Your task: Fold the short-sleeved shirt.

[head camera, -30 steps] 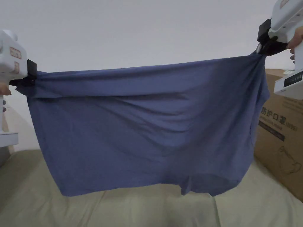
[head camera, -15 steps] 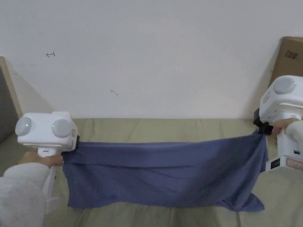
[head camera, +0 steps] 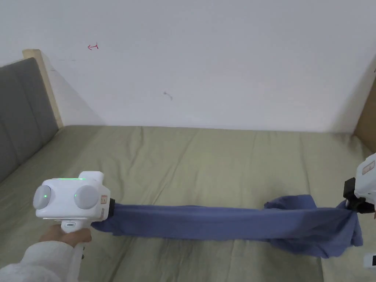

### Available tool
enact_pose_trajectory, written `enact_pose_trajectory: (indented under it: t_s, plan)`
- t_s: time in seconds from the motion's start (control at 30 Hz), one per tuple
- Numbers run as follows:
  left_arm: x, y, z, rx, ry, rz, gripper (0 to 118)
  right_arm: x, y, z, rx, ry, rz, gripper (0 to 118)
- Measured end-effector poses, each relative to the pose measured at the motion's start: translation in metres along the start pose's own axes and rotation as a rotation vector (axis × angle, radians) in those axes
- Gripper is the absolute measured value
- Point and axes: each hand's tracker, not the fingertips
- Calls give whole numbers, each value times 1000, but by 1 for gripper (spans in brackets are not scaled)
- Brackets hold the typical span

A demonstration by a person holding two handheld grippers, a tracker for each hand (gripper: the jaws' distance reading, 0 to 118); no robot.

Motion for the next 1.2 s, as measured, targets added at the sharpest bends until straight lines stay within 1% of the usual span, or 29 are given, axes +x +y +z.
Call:
enact_pose_trajectory:
  t_s: [0.07, 0.1, 0.23, 0.37, 0.43, 0.47, 0.5, 0.53, 0.6, 0.7, 0.83, 0.87, 0.9, 0.93, 0.97, 1.0, 1.03, 1.07, 1.1, 1.13, 1.2]
  plan:
    - [-2, -12, 30, 28, -15, -16, 5, 4, -19, 30, 42, 5, 43, 3]
    - [-2, -22, 45, 49, -14, -18, 5, 9, -30, 43, 53, 0, 45, 3]
    - [-8, -78, 101, 73, -33, -73, 5, 42, -103, 90, 68, 15, 35, 3]
    - [-18, -153, 146, 58, -5, -95, 5, 78, -194, 116, 38, 32, 25, 3]
    - [-24, -189, 162, 43, -1, -113, 5, 96, -236, 123, -18, 46, -36, 3]
    - [-28, -206, 169, 28, 0, -118, 5, 104, -257, 125, -24, 71, -62, 3]
    - [-32, -222, 174, 12, -4, -123, 5, 112, -278, 128, -35, 75, -90, 3]
    - [-35, -235, 177, -1, -7, -124, 5, 117, -294, 130, -31, 66, -83, 3]
    - [-40, -263, 186, -27, -10, -127, 5, 124, -330, 133, -54, 42, -63, 3]
    - [-44, -297, 194, -42, 1, -116, 5, 131, -370, 137, -84, 40, -52, 3]
    - [-49, -326, 187, -72, 14, -119, 6, 130, -394, 125, -112, 13, -28, 3]
    - [-50, -330, 186, -74, 15, -110, 9, 128, -396, 122, -112, 9, -26, 3]
    - [-52, -334, 186, -71, 9, -90, 19, 127, -398, 121, -101, 6, -18, 3]
    - [-53, -338, 185, -71, 5, -73, 39, 126, -400, 120, -77, 8, -11, 10]
    - [-53, -338, 184, -89, 10, -57, 39, 126, -400, 120, -64, 8, 1, 10]
    - [-55, -340, 183, -129, 15, -38, 47, 133, -398, 113, -56, 13, 15, 15]
    - [-59, -343, 183, -148, -10, -16, 71, 134, -398, 113, -46, 5, 26, 38]
    - [-62, -346, 186, -143, -36, 7, 85, 134, -400, 114, -41, 0, 40, 65]
    - [-66, -347, 192, -133, -43, 29, 88, 134, -402, 118, -33, -5, 51, 80]
    - [-69, -348, 199, -123, -50, 51, 86, 136, -406, 127, -7, 3, 59, 81]
    - [-75, -352, 215, -95, -64, 80, 87, 136, -411, 142, 16, 20, 65, 81]
